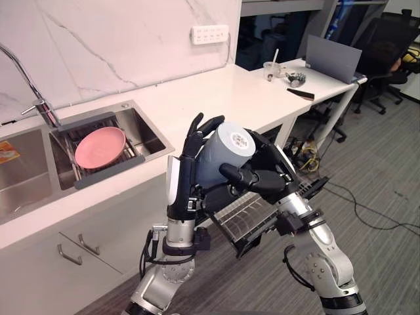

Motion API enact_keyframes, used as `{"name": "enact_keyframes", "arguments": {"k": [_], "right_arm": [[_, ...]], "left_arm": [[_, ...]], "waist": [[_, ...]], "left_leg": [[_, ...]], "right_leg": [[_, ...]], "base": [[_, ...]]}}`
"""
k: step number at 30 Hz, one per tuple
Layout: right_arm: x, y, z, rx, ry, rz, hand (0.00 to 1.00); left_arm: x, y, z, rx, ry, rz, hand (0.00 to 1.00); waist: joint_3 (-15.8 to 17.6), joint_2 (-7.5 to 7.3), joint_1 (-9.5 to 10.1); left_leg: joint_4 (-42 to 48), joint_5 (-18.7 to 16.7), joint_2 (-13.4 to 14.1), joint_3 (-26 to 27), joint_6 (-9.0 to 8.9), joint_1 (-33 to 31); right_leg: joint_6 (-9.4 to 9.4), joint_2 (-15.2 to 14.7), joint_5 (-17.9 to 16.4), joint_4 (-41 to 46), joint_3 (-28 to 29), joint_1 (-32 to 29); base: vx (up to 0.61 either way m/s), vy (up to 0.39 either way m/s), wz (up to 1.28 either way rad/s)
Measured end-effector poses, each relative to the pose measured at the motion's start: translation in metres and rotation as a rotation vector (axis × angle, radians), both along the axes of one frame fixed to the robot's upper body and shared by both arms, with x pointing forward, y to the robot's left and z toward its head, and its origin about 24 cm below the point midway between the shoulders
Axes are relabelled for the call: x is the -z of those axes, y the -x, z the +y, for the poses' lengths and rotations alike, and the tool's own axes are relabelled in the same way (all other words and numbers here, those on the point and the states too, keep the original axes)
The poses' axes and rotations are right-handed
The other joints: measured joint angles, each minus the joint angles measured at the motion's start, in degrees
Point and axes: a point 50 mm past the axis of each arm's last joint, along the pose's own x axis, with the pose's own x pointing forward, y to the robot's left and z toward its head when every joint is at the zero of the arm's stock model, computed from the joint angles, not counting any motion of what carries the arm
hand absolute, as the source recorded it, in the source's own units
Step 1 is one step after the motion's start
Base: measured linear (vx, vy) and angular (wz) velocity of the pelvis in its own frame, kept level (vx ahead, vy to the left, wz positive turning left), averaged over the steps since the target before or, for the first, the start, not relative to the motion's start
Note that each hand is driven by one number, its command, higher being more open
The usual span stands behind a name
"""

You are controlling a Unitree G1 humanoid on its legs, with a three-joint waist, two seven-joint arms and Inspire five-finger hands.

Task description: Walk over to the sink, pick up the cup, carry it to the dishwasher, place the cup inside the dishwasher, then close the dishwasher door

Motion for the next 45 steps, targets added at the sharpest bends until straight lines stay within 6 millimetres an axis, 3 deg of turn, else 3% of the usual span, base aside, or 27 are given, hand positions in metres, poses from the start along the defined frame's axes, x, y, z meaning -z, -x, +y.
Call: {"name": "enact_keyframes", "arguments": {"k": [9, 18, 23, 30, 33, 36, 38, 41, 45], "right_arm": [[0.002, 0.0, 0.007, 0.032, -0.106, 0.033, 0.0], [0.02, 0.008, 0.005, 0.138, -0.306, 0.148, 0.0], [0.022, 0.01, 0.0, 0.184, -0.384, 0.151, 0.0], [0.026, 0.013, -0.028, 0.334, -0.408, 0.152, 0.0], [0.027, 0.016, -0.048, 0.426, -0.385, 0.142, 0.0], [0.034, 0.026, -0.069, 0.544, -0.317, 0.155, 0.0], [0.04, 0.031, -0.081, 0.626, -0.233, 0.174, 0.0], [0.051, 0.035, -0.095, 0.708, -0.093, 0.211, 0.0], [0.07, 0.037, -0.11, 0.748, 0.083, 0.302, 0.0]], "left_arm": [[0.001, 0.001, 0.0, -0.003, 0.001, 0.006, 1.0], [0.006, 0.009, -0.003, -0.02, 0.057, 0.031, 1.0], [0.007, 0.009, 0.003, -0.094, 0.109, 0.036, 1.0], [0.016, 0.01, 0.027, -0.245, 0.159, 0.092, 1.0], [0.034, 0.013, 0.048, -0.379, 0.153, 0.18, 1.0], [0.068, 0.021, 0.077, -0.589, 0.159, 0.343, 1.0], [0.099, 0.037, 0.105, -0.8, 0.222, 0.505, 1.0], [0.133, 0.067, 0.13, -1.024, 0.253, 0.678, 1.0], [0.158, 0.095, 0.133, -1.079, 0.193, 0.84, 1.0]], "waist": [[-0.3, -0.45, -0.09], [-0.7, -1.09, -0.05], [-0.8, -1.15, 0.05], [-0.8, -1.08, 0.23], [-1.0, -0.92, 0.44], [-1.4, -0.78, 0.75], [-1.5, -0.77, 1.02], [-1.7, -0.89, 1.32], [-2.2, -0.85, 2.92]], "left_leg": [[-5.2, 3.1, -0.6, -0.4, -0.34, 1.9], [-17.1, 8.9, -1.8, -0.1, -0.64, 7.8], [-18.2, 9.4, -2.0, -0.2, -0.66, 8.4], [-18.2, 9.8, -2.0, -1.0, -0.51, 8.4], [-18.2, 9.9, -1.9, -1.4, -0.6, 8.4], [-18.3, 10.0, -1.9, -2.3, -0.77, 8.2], [-18.3, 10.1, -1.9, -2.7, -0.88, 8.1], [-18.3, 10.3, -2.0, -4.1, -0.91, 7.6], [-18.3, 10.6, -2.2, -5.8, -0.92, 7.1]], "right_leg": [[-0.02, 0.0, 0.0, -0.1, -0.7, 0.0], [-0.05, 0.1, 0.0, -0.1, -0.8, 0.9], [-0.04, 0.1, 0.0, -0.1, -1.0, 1.1], [-0.02, 0.1, 0.0, -0.1, -1.8, 1.6], [0.01, 0.1, -0.1, -0.1, -2.3, 1.9], [0.05, 0.1, -0.2, -0.3, -3.3, 2.1], [0.06, 0.2, -0.3, -0.4, -3.8, 2.3], [0.07, 0.1, -0.5, -0.5, -5.3, 2.7], [0.19, 0.0, -0.8, -0.6, -7.2, 3.3]], "base": [[-0.03, -0.025, 0.03], [0.0, 0.0, 0.0], [-0.01, 0.003, 0.0], [-0.01, -0.006, 0.06], [-0.02, -0.007, 0.07], [-0.02, -0.01, 0.15], [0.0, -0.009, 0.09], [0.01, -0.012, 0.22], [0.01, -0.01, 0.27]]}}
